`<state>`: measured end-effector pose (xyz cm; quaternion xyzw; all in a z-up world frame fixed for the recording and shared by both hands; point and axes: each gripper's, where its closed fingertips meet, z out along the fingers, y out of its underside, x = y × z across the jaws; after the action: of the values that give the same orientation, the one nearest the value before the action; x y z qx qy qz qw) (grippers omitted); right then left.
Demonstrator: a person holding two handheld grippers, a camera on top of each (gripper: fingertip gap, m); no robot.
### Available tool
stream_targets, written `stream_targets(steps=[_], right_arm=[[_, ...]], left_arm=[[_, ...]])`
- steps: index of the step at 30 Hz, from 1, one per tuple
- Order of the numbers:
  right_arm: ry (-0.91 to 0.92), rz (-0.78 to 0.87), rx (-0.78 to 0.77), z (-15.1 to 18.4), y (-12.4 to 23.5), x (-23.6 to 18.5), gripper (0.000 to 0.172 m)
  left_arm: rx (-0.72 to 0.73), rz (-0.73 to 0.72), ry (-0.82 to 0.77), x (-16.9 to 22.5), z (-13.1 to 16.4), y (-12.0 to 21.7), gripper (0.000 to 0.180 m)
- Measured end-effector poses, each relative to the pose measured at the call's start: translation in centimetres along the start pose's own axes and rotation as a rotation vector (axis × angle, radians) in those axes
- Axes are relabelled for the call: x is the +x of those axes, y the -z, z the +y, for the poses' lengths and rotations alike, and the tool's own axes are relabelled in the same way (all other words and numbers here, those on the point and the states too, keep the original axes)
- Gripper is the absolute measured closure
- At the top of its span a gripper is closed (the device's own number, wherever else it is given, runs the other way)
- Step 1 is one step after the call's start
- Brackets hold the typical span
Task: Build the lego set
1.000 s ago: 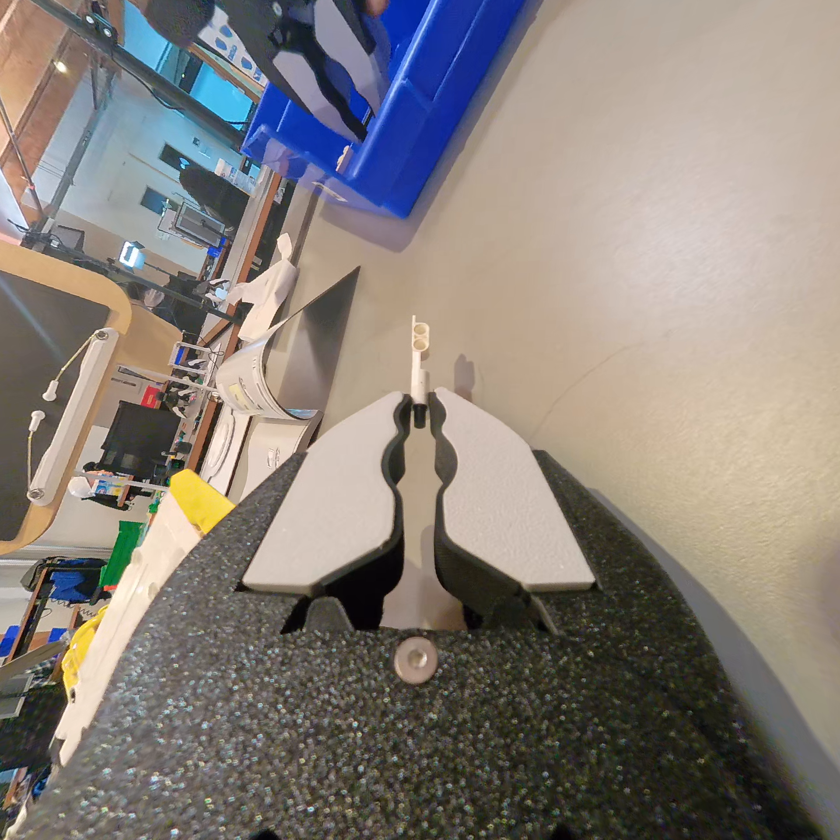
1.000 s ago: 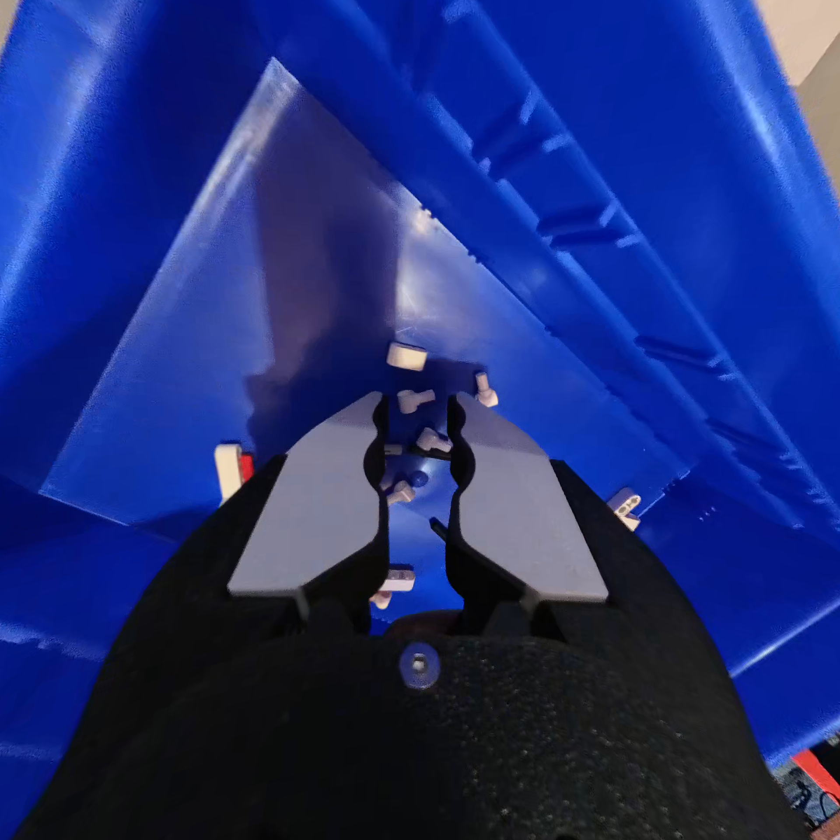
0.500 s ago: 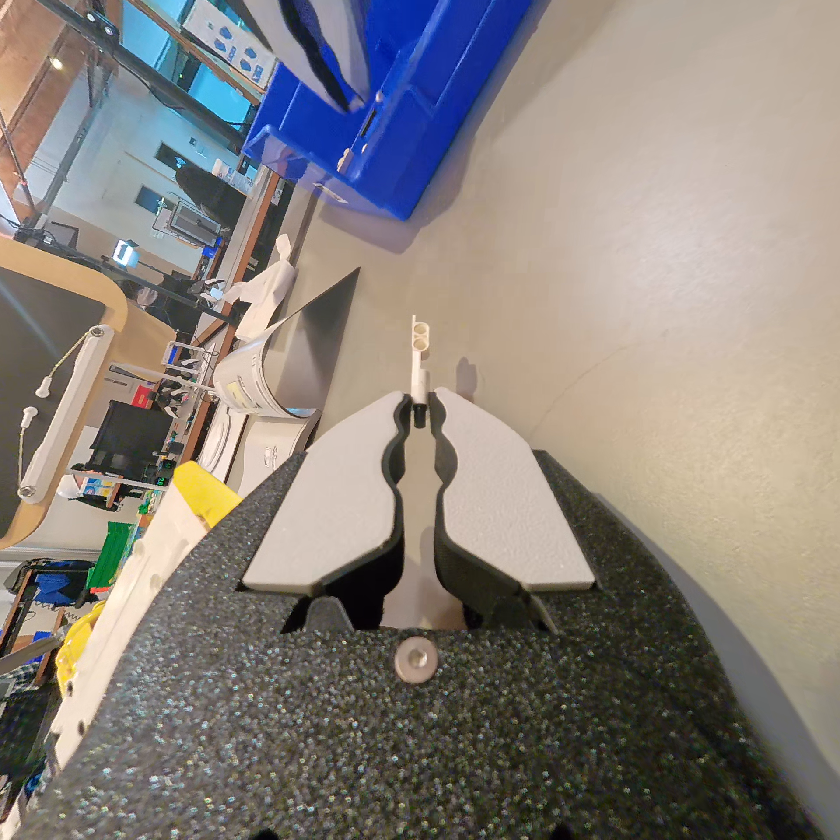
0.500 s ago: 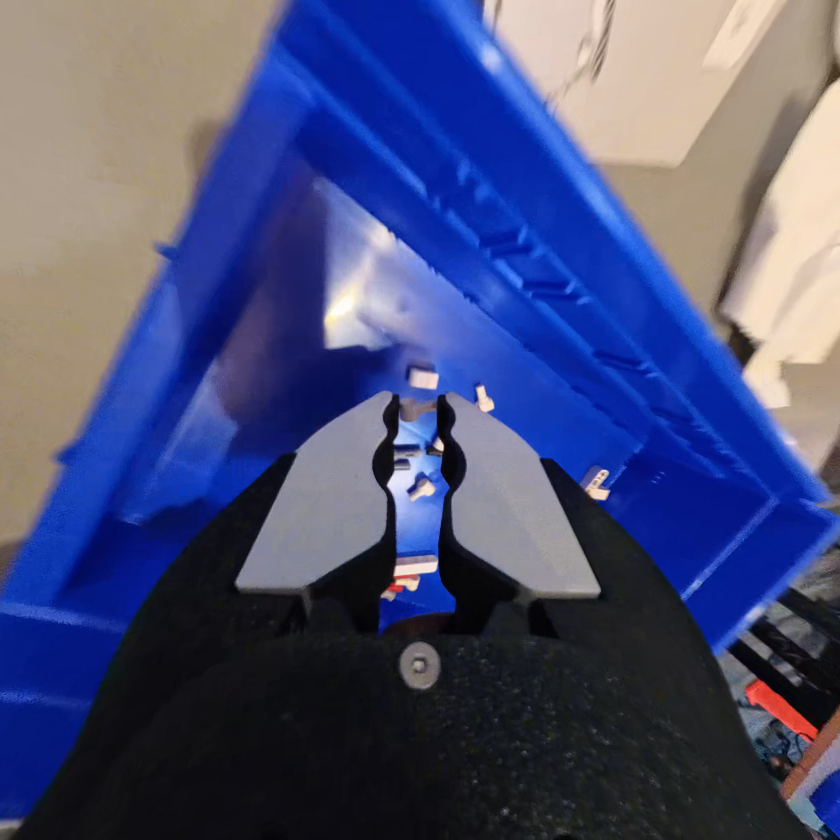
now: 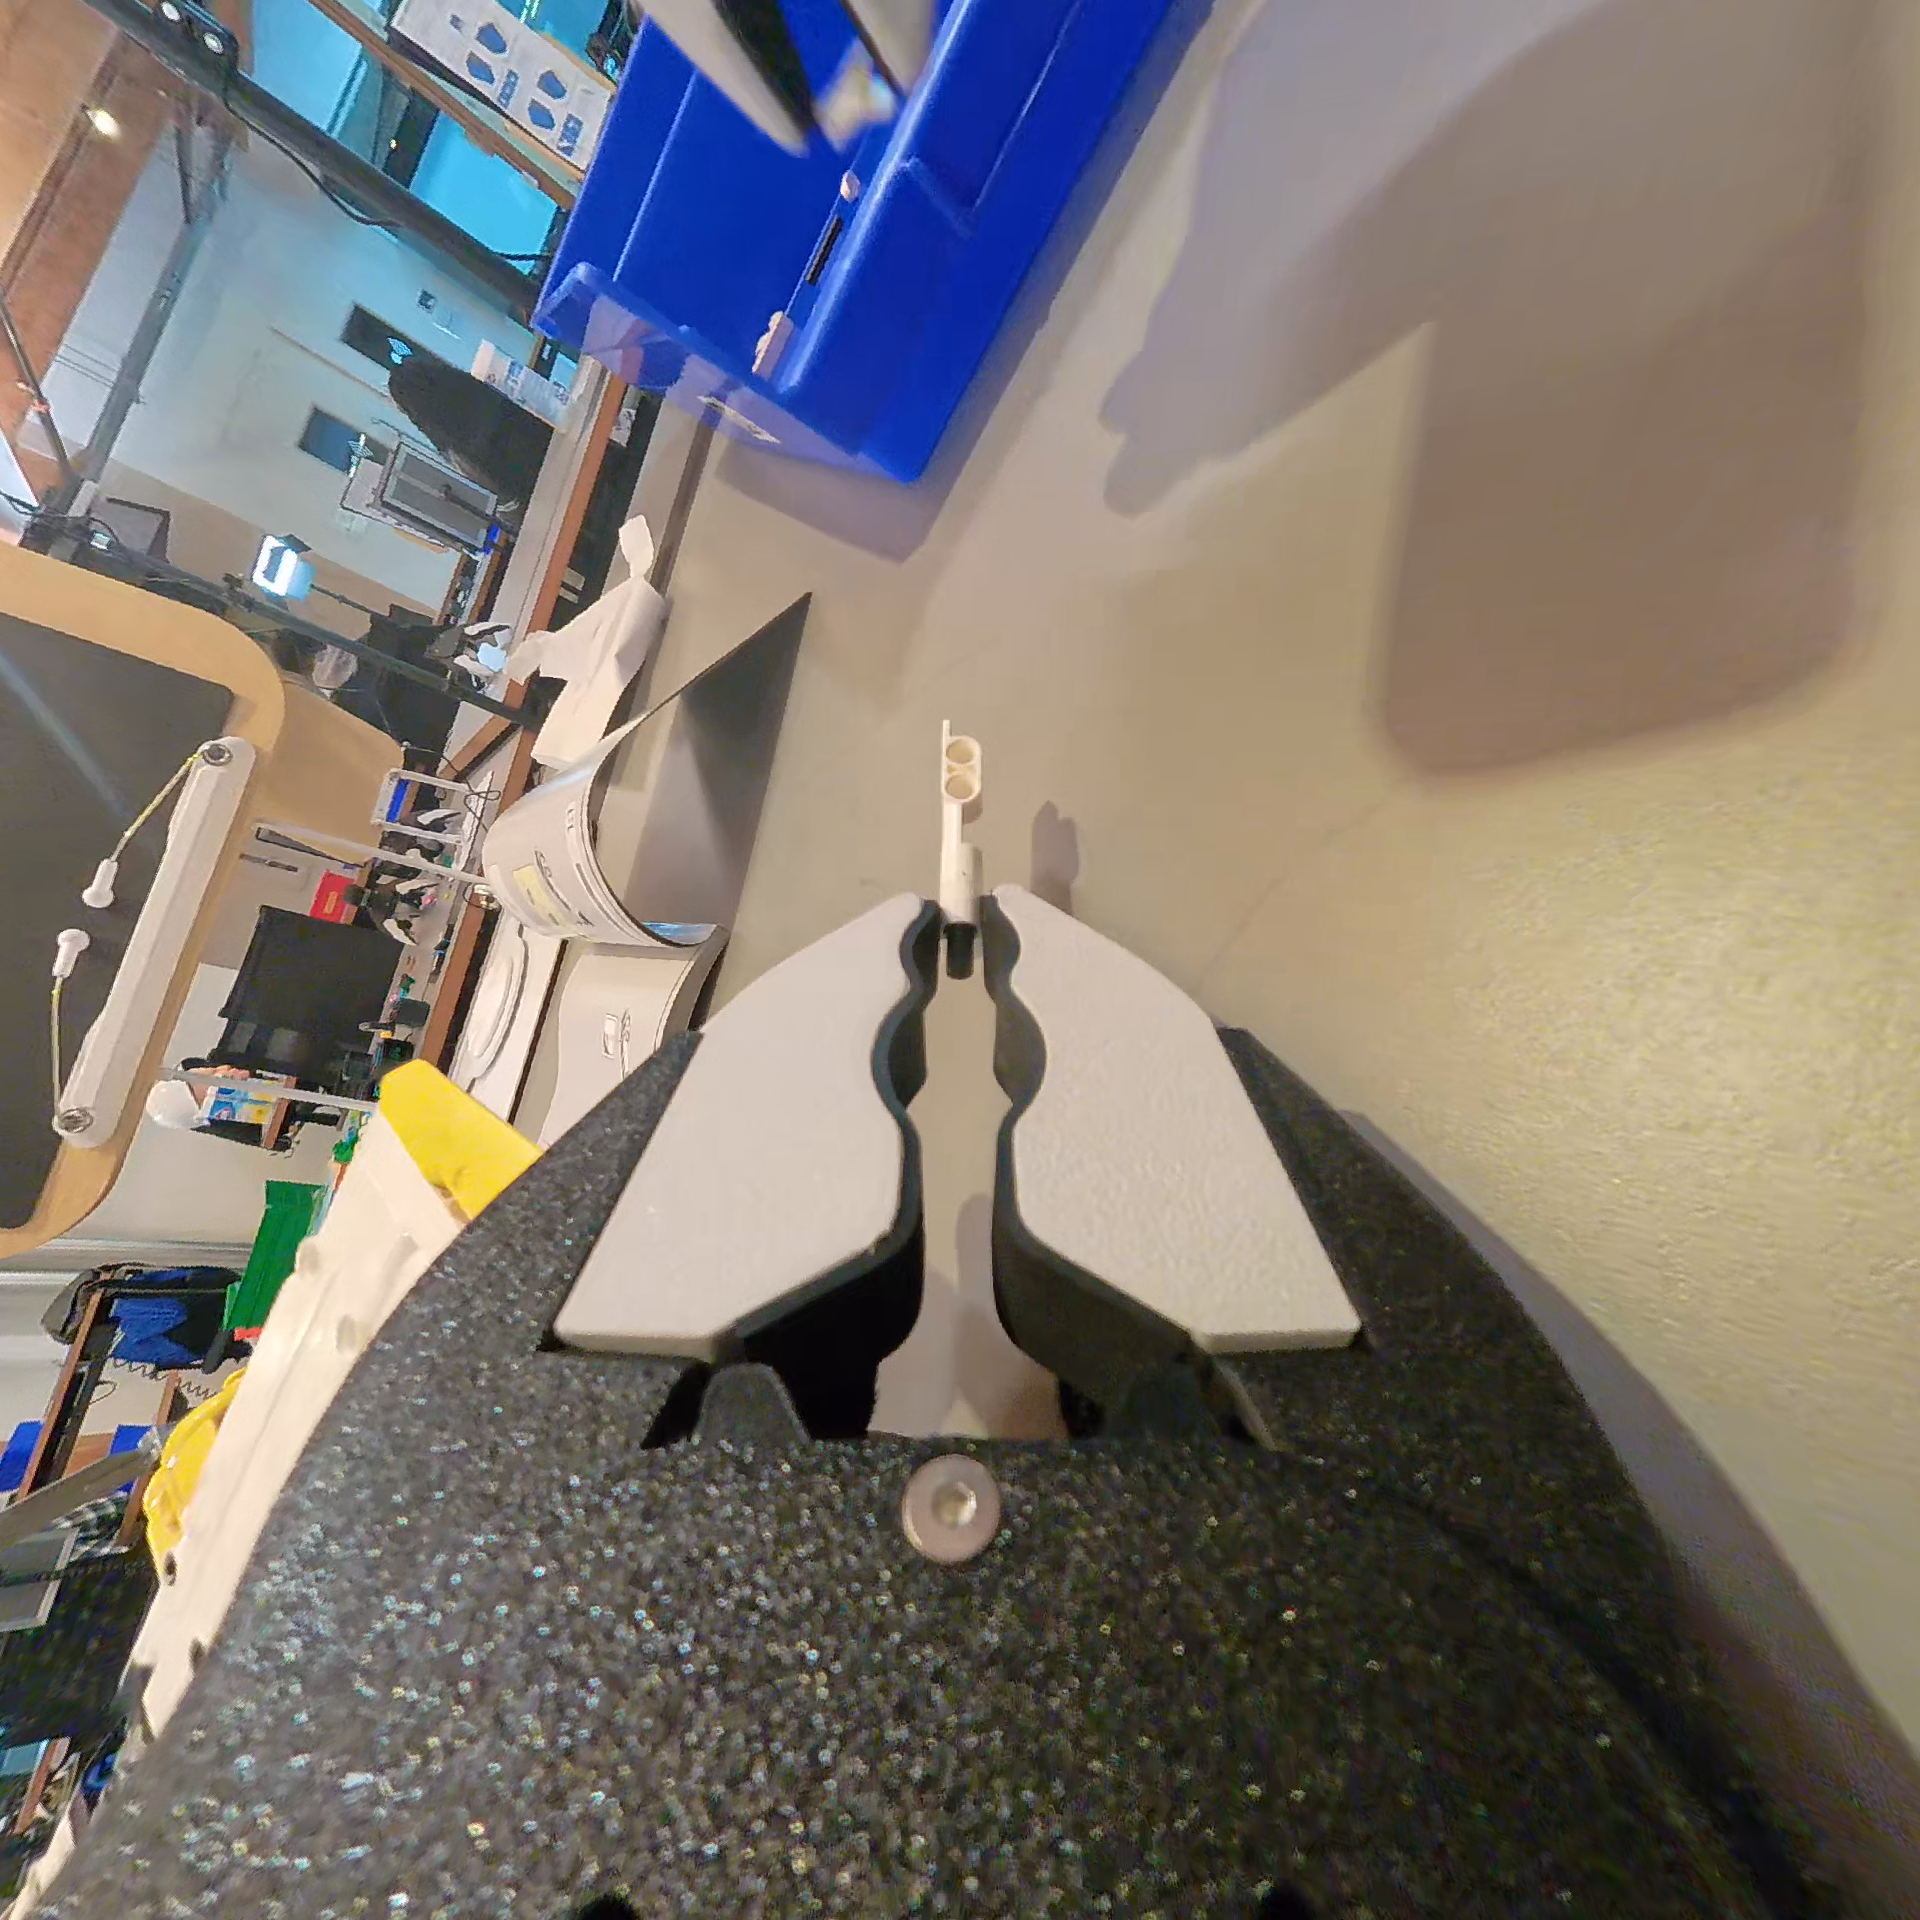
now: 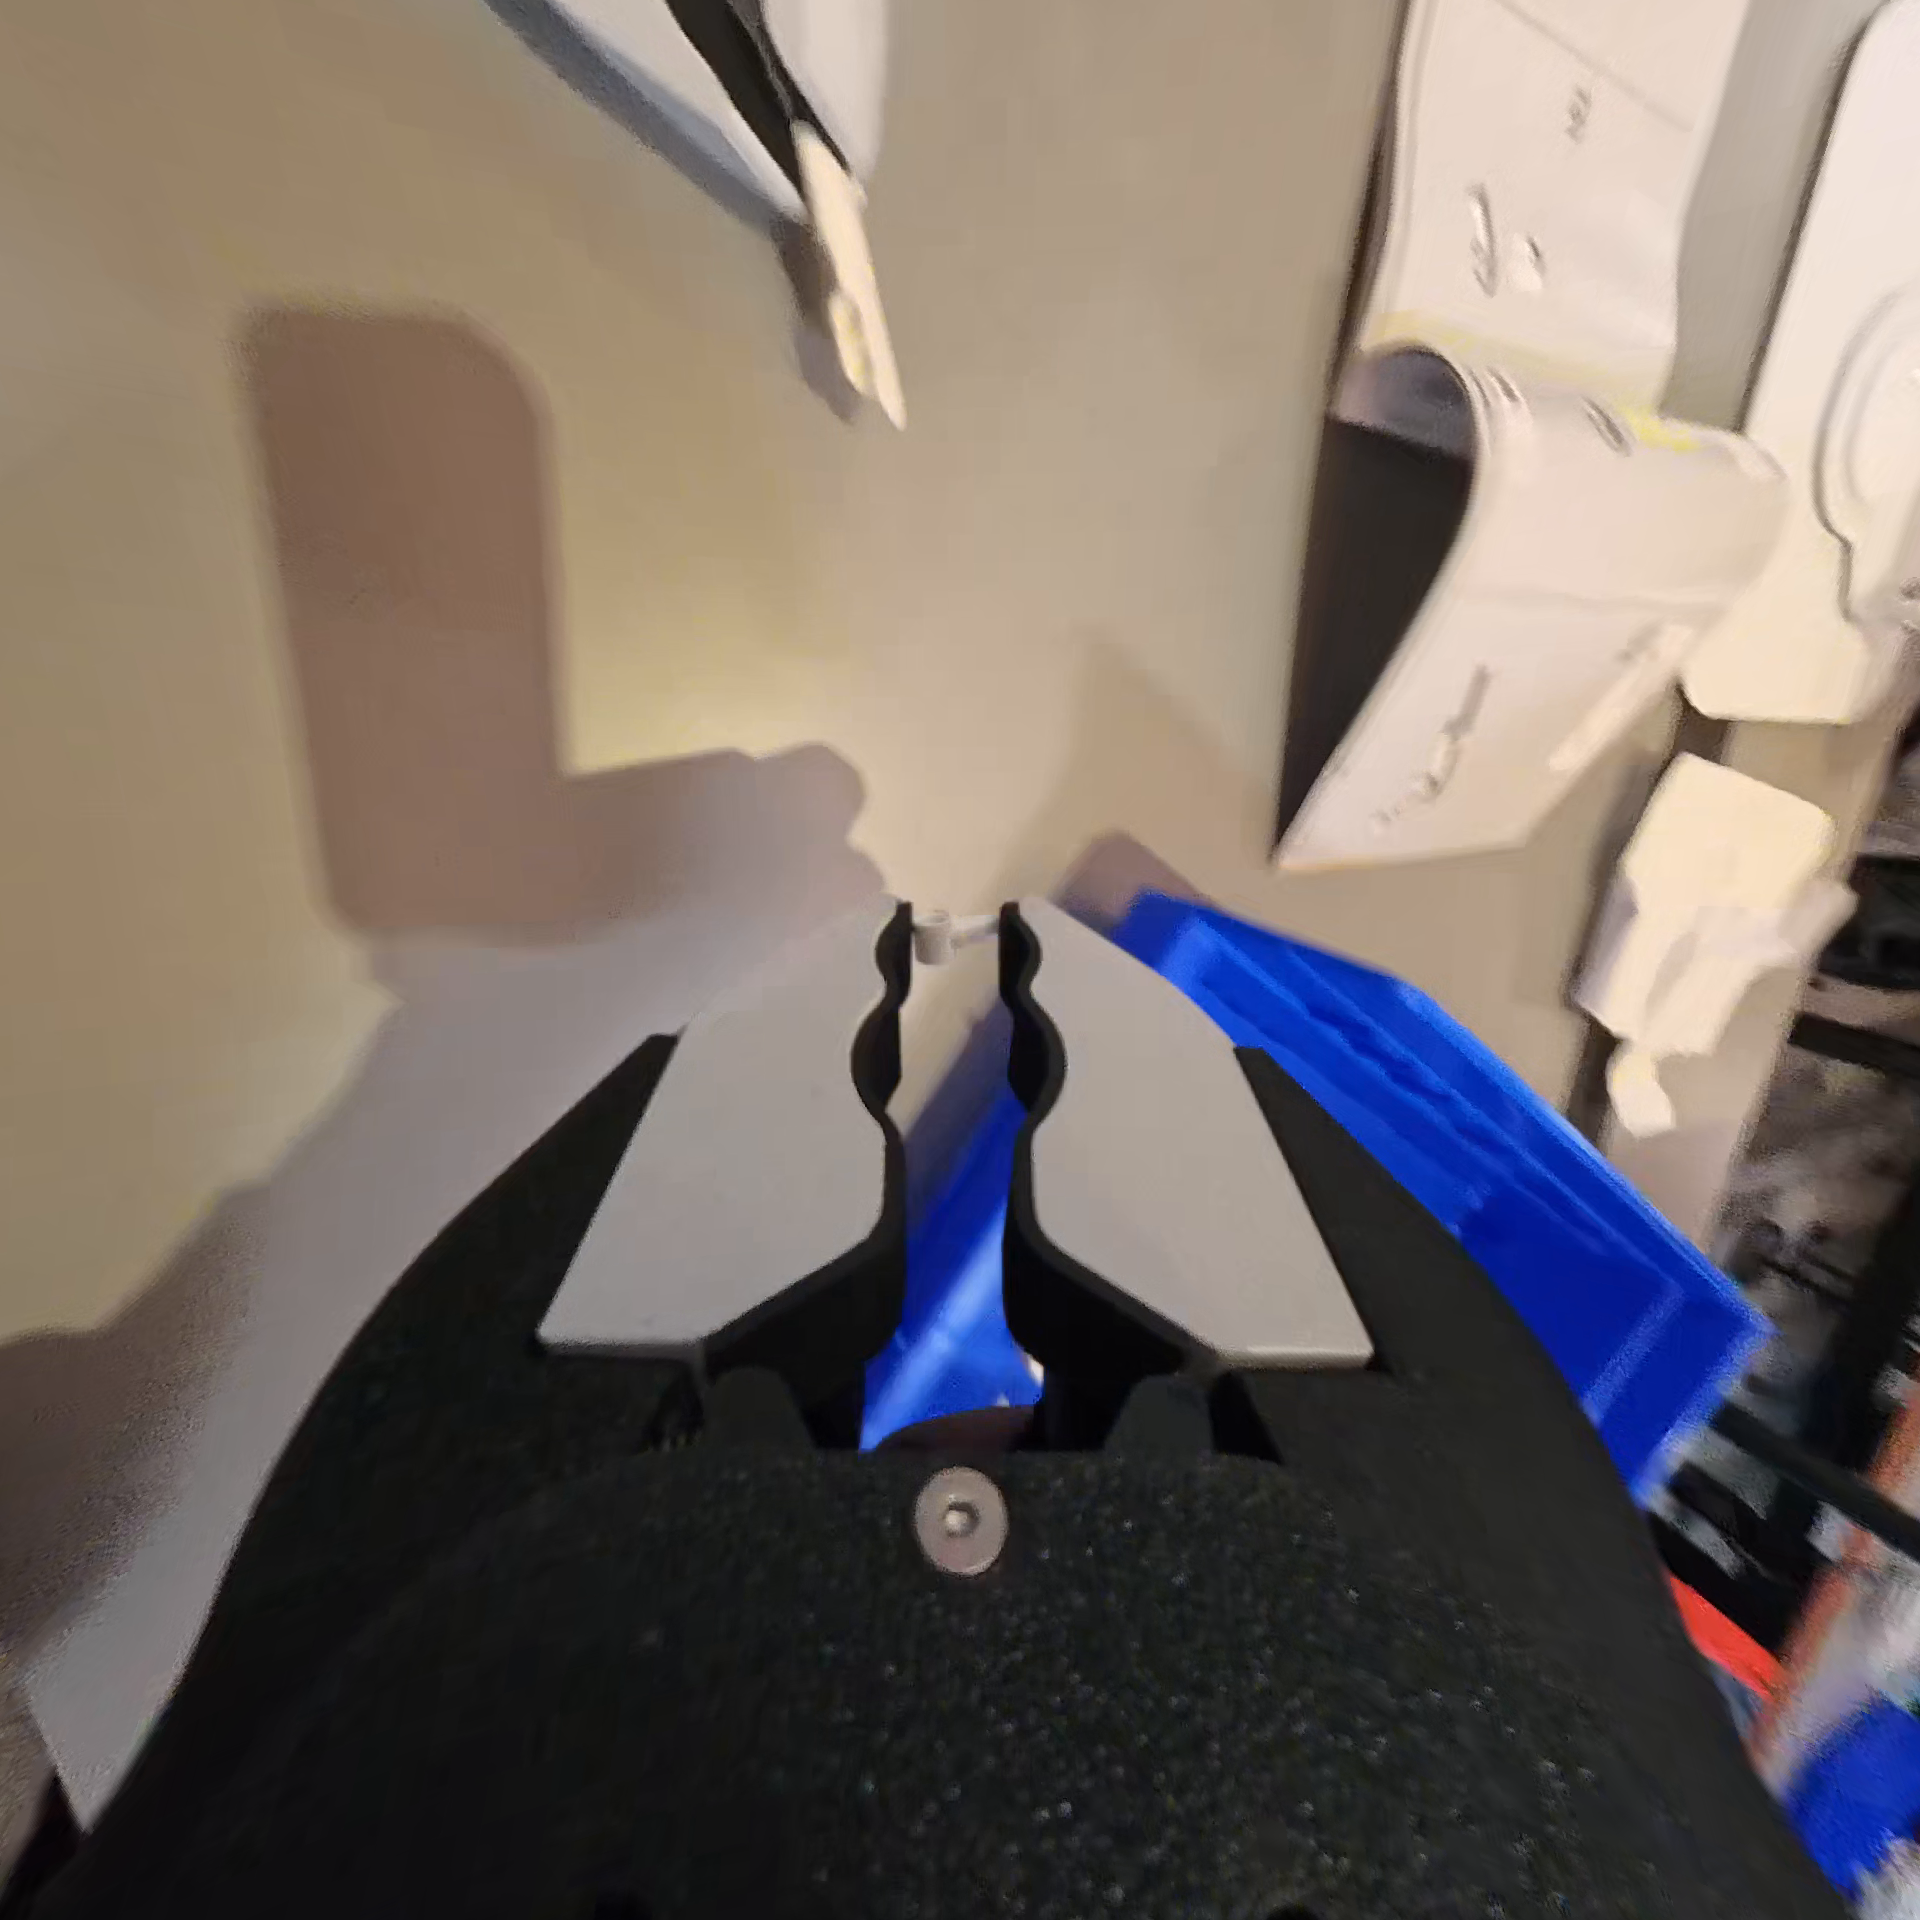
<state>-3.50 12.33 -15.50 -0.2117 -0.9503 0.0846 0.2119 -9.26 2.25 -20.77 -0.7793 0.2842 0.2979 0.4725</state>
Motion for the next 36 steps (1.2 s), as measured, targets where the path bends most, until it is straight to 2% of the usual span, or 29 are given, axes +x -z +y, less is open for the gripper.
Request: stream_targets(steps=[6,9,14,18,20,22,24,27,31,36], right_arm=[[-0.087,-0.186,0.143,-4.3,-5.8,-6.5,0.156],[-0.139,-0.174,0.175,-4.5,-6.9,-6.9,0.156],[-0.18,-0.096,0.173,-3.7,-6.6,-5.5,0.151],[-0.238,-0.043,0.247,-2.9,-2.5,-2.3,0.142],[-0.265,0.026,0.25,-1.1,0.1,0.8,0.142],[-0.296,0.08,0.161,2.8,1.2,4.2,0.143],[-0.339,0.147,-0.002,8.3,0.5,7.9,0.145],[-0.394,0.071,-0.177,14.6,-2.0,10.2,0.148],[-0.356,-0.066,-0.253,17.7,-4.6,10.3,0.148],[-0.36,-0.128,-0.264,18.6,-6.1,10.9,0.148]], left_arm=[[0.003,-0.008,-0.01,0.1,0.1,0.4,0.173],[0.003,-0.007,-0.012,0.1,0.1,0.5,0.173],[0.007,0.001,-0.01,0.2,0.1,0.6,0.173],[0.008,0.006,-0.008,0.3,0.1,0.7,0.173],[0.008,0.009,-0.004,0.3,0.1,0.7,0.173],[0.008,0.012,-0.001,0.3,0.1,0.7,0.173],[0.009,0.015,0.002,0.3,0.1,0.7,0.173],[0.011,0.017,0.003,0.4,0.1,0.7,0.173],[0.01,0.016,0.007,0.3,0.1,0.7,0.173],[0.012,0.022,0.017,0.3,0.1,0.7,0.173]])
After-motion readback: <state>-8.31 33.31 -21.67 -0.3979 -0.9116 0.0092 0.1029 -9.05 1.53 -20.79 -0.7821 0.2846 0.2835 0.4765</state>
